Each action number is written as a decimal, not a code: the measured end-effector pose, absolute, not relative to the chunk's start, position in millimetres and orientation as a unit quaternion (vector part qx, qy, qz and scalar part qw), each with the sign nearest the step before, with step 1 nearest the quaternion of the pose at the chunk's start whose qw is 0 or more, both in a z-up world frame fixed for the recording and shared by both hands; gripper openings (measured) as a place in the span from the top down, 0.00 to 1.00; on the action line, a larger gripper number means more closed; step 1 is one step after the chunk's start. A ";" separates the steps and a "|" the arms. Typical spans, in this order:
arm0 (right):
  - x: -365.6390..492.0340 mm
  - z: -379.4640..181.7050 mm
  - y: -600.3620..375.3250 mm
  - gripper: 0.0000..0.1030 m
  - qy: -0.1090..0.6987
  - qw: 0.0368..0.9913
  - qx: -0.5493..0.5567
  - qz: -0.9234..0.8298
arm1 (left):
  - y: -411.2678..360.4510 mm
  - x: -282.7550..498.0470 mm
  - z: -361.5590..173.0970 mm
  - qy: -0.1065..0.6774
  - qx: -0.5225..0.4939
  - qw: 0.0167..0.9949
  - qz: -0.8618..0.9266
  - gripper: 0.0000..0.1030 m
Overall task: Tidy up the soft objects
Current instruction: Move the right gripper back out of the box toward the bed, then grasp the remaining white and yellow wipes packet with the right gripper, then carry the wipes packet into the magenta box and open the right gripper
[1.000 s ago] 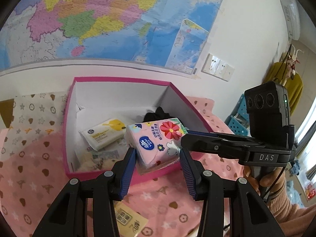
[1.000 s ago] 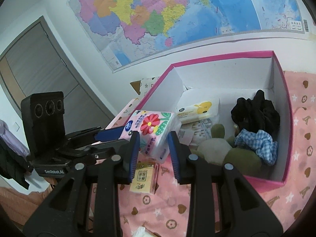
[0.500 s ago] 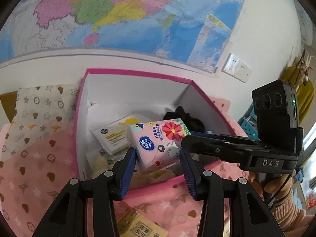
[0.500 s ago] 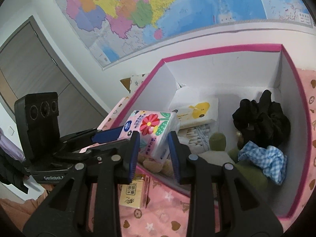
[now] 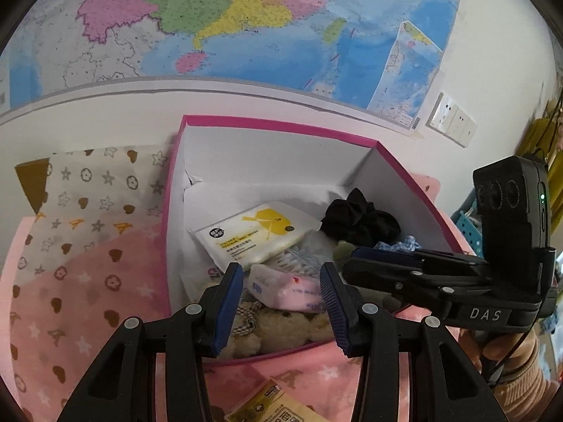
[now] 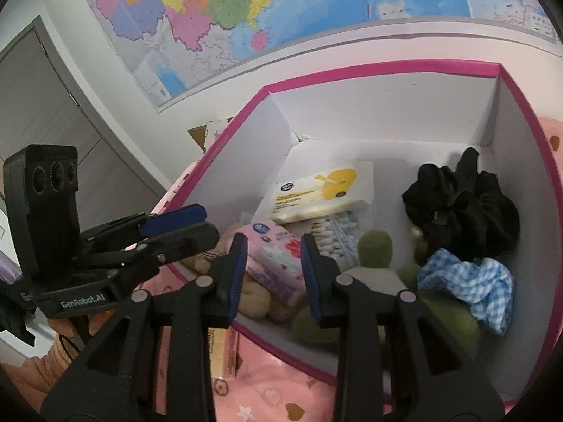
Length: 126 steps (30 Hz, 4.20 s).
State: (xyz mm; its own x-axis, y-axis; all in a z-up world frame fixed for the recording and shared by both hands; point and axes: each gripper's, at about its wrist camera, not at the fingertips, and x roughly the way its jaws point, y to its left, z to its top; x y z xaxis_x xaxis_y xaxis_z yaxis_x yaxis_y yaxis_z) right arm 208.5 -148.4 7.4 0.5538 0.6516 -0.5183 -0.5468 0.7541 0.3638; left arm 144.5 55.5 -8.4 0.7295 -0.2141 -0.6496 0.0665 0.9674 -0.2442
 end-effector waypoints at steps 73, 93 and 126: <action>58.3 -80.3 -252.1 0.76 0.360 0.854 0.152 0.342 | -32.3 22.5 -88.9 0.479 -0.182 0.822 -0.248 0.43; 85.2 -8.6 -241.8 0.76 0.284 0.885 0.124 0.348 | -15.7 39.5 -24.4 0.405 -0.167 0.866 -0.239 0.43; 208.9 42.6 -225.2 0.76 0.274 0.892 0.142 0.331 | 17.9 143.9 29.0 0.360 -0.127 0.909 -0.168 0.43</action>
